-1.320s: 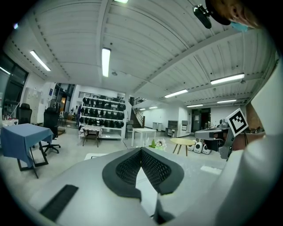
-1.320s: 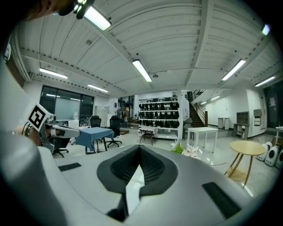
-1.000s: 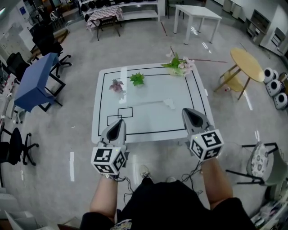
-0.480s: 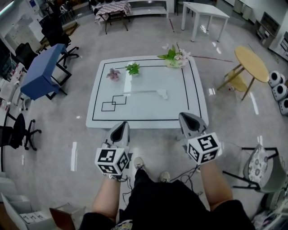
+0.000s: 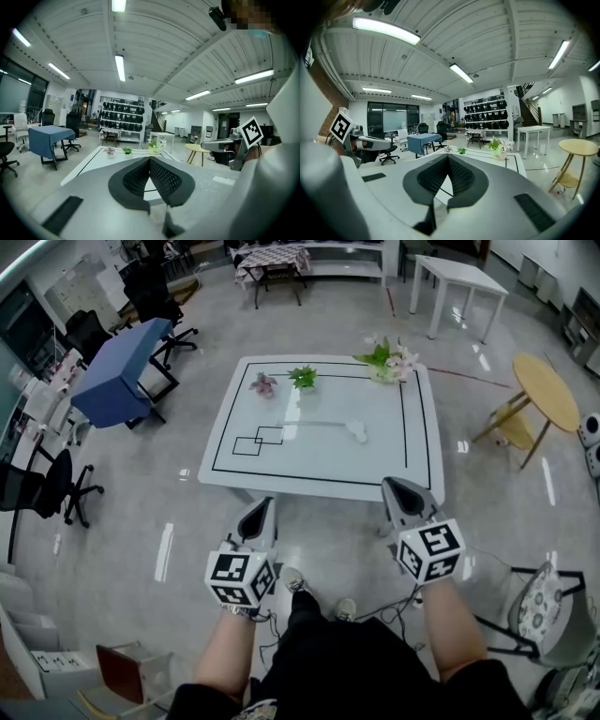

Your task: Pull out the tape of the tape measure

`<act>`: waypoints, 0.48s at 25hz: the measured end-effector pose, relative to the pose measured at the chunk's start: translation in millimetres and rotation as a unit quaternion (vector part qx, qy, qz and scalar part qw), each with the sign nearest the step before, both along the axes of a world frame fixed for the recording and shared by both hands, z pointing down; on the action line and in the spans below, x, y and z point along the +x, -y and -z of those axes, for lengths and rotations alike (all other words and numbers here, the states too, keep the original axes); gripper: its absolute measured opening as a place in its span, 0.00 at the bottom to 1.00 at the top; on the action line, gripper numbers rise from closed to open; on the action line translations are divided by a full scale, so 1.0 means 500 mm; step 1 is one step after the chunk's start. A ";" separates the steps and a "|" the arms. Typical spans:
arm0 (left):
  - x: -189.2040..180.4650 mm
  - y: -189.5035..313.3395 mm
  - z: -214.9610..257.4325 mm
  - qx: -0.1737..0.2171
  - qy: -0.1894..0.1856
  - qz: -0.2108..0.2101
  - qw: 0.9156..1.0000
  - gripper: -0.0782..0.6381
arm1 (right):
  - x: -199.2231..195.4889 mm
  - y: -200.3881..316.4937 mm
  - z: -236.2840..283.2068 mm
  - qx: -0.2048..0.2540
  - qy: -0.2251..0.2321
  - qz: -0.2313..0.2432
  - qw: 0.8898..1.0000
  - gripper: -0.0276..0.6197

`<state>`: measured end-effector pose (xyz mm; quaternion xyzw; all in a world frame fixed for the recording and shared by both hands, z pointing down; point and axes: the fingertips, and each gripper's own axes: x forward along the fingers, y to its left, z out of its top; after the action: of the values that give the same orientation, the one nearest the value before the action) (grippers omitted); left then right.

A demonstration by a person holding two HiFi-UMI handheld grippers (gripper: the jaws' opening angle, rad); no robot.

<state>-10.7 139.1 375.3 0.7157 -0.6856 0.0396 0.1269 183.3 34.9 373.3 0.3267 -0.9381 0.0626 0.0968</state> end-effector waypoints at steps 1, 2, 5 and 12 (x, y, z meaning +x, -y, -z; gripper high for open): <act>-0.001 -0.007 0.002 0.001 0.001 0.002 1.000 0.11 | -0.001 -0.005 0.000 0.000 0.001 0.002 1.000 0.04; -0.003 -0.012 0.004 0.002 0.002 0.004 1.000 0.11 | -0.003 -0.010 -0.001 0.000 0.001 0.004 1.000 0.04; -0.005 -0.018 0.009 0.005 0.005 0.005 1.000 0.11 | -0.007 -0.013 0.000 0.000 0.004 0.007 1.000 0.04; -0.013 -0.025 0.014 0.008 0.006 0.003 1.000 0.11 | -0.014 -0.021 -0.003 0.000 0.005 0.001 1.000 0.04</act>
<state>-17.3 151.6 368.1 0.7147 -0.6885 0.0379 0.1171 176.3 45.4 374.9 0.3254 -0.9389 0.0637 0.0921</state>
